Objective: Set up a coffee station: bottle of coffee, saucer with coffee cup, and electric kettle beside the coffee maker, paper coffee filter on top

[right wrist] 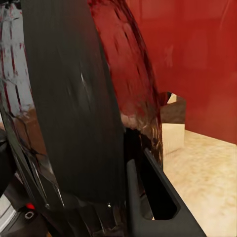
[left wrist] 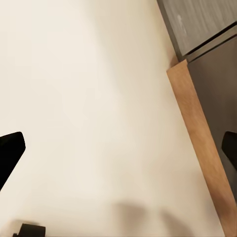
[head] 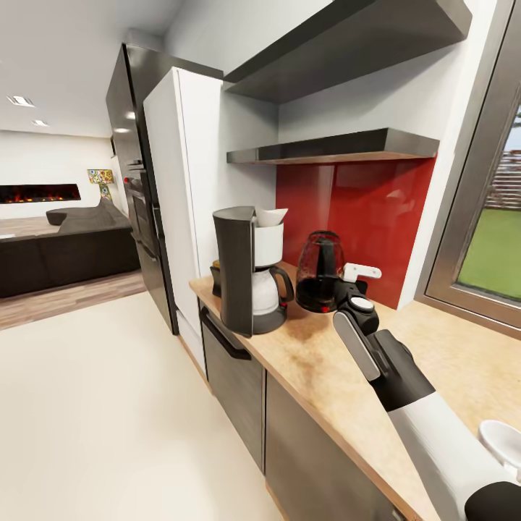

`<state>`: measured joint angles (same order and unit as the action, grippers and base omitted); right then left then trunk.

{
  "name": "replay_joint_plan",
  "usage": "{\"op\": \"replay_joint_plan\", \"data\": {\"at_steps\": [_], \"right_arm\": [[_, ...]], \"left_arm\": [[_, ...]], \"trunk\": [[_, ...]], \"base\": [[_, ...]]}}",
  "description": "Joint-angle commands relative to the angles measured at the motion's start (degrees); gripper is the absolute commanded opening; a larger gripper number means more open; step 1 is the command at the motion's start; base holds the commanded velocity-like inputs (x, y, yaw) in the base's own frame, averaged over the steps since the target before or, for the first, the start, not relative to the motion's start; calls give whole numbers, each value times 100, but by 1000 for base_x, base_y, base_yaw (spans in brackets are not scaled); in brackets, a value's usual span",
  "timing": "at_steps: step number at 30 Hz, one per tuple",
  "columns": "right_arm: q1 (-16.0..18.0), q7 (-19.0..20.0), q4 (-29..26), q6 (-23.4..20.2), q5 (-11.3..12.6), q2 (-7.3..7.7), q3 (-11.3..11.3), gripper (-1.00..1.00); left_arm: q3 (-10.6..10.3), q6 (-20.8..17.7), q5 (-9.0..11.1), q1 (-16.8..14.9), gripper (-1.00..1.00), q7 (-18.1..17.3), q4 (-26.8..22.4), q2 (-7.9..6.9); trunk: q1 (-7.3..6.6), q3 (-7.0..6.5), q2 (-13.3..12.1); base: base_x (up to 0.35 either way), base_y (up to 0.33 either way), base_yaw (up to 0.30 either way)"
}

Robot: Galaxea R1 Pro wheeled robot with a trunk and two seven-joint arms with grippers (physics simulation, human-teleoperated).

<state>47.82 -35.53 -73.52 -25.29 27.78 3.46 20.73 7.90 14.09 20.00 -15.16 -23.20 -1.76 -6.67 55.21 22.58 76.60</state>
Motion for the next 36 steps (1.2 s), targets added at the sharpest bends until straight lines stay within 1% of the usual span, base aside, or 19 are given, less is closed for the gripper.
{"op": "replay_joint_plan", "data": {"at_steps": [1,4,9,14,21,24,28,34,36], "right_arm": [[9,-50,-11,-13,1,6,18,-100],[8,-50,-13,-16,0,6,18,-100],[8,-50,-10,-17,0,6,19,-100],[8,-50,-5,-15,0,6,19,-100],[5,-50,-7,-17,0,6,19,-100],[1,-50,-5,-14,0,6,19,-100],[0,-50,-6,-13,0,6,19,-100],[-1,-50,-7,-13,0,6,19,-100],[-1,-50,-7,-15,0,7,19,-100]], "left_arm": [[45,6,-5,-5,100,-35,9,-1],[45,6,-5,-5,100,-35,9,-1],[45,6,-5,-5,100,-35,9,-1],[45,6,-5,-5,100,-35,9,-1],[45,6,-5,-5,100,-35,9,-1],[44,6,-5,-5,100,-34,9,-1],[43,6,-5,-5,100,-32,9,-1],[45,6,-5,-5,100,-34,9,-1],[45,6,-5,-5,100,-33,9,-1]], "trunk": [[23,25,46],[88,79,166],[88,79,166],[198,168,367],[198,168,367],[264,222,487],[264,222,487],[396,330,728],[396,330,728]], "base": [[0,0,0],[0,0,0],[0,0,0],[0,0,0],[0,0,0],[0,0,0],[0,0,0],[0,0,0],[0,0,0]]}}
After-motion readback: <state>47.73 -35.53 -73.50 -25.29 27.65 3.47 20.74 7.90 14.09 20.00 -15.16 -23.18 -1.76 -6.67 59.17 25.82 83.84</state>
